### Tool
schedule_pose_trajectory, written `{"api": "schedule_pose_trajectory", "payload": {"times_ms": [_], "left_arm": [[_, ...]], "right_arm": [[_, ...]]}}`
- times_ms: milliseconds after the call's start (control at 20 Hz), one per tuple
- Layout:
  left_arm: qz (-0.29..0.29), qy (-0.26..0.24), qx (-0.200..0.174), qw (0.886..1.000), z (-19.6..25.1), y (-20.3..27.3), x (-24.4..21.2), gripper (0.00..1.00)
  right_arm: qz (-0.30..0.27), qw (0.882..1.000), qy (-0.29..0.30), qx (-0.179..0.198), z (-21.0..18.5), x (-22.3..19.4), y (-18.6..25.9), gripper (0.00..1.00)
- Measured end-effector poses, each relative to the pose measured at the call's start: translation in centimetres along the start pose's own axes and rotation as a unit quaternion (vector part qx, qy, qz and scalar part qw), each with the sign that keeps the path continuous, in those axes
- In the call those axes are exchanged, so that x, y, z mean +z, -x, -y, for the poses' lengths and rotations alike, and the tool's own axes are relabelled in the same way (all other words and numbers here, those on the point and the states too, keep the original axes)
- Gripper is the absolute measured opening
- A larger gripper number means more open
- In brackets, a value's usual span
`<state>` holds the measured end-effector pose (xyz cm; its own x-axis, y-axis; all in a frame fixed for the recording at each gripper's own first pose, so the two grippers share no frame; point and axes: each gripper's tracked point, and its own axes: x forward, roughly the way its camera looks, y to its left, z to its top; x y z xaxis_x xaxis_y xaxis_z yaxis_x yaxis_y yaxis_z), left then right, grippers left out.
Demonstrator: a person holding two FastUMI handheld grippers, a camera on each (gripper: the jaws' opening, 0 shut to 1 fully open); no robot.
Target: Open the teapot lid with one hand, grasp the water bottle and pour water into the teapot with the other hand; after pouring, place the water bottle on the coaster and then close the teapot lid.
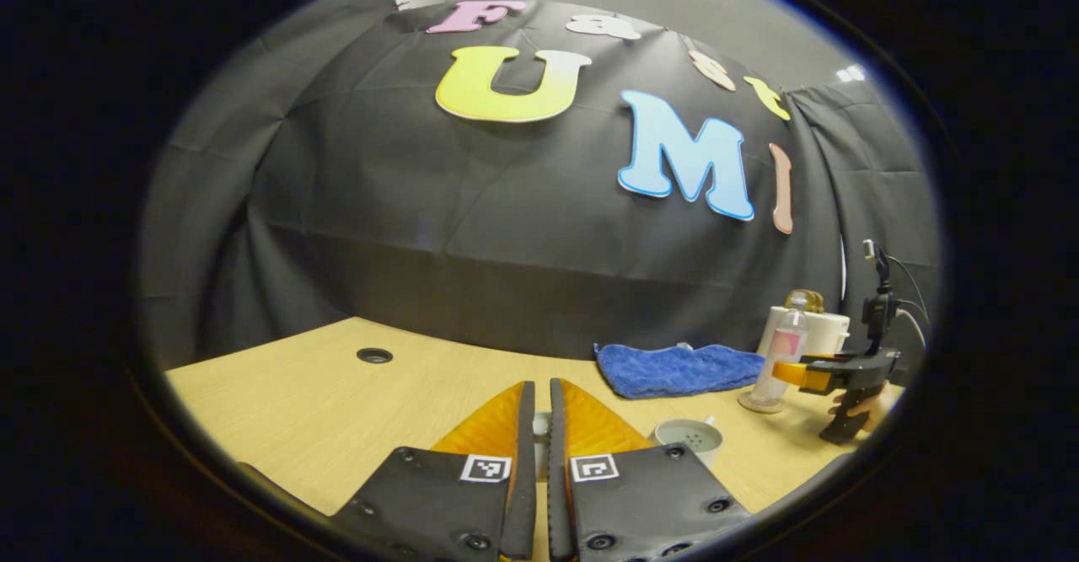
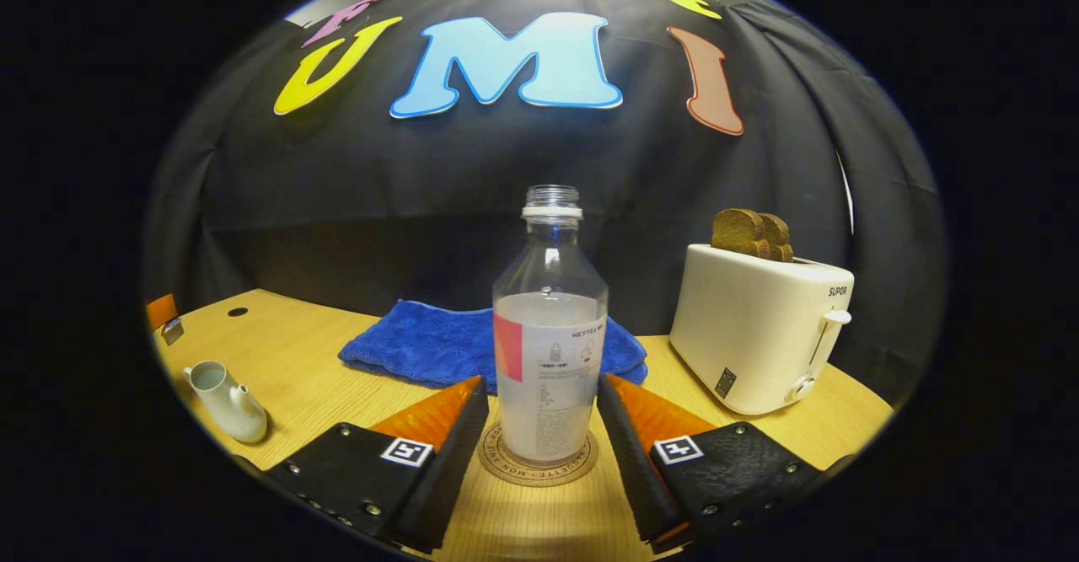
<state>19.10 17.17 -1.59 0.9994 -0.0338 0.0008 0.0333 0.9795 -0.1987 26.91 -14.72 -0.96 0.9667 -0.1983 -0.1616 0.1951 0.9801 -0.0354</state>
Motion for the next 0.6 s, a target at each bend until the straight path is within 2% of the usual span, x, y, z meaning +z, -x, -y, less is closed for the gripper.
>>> {"api": "schedule_pose_trajectory", "payload": {"times_ms": [300, 450, 600], "left_arm": [[0.003, 0.005, 0.003, 1.000, -0.1, 0.0, 0.2, 0.12], [0.005, 0.005, 0.005, 1.000, -0.1, 0.2, 0.1, 0.12], [0.017, 0.022, 0.003, 1.000, 0.3, 0.3, 0.6, 0.12]], "right_arm": [[0.022, 1.000, 0.003, -0.014, 0.5, 1.7, 2.0, 0.84], [0.052, 0.999, -0.003, -0.013, 0.3, 3.6, 5.6, 0.84], [0.070, 0.997, 0.039, -0.018, -0.1, 4.4, 9.6, 0.84]]}}
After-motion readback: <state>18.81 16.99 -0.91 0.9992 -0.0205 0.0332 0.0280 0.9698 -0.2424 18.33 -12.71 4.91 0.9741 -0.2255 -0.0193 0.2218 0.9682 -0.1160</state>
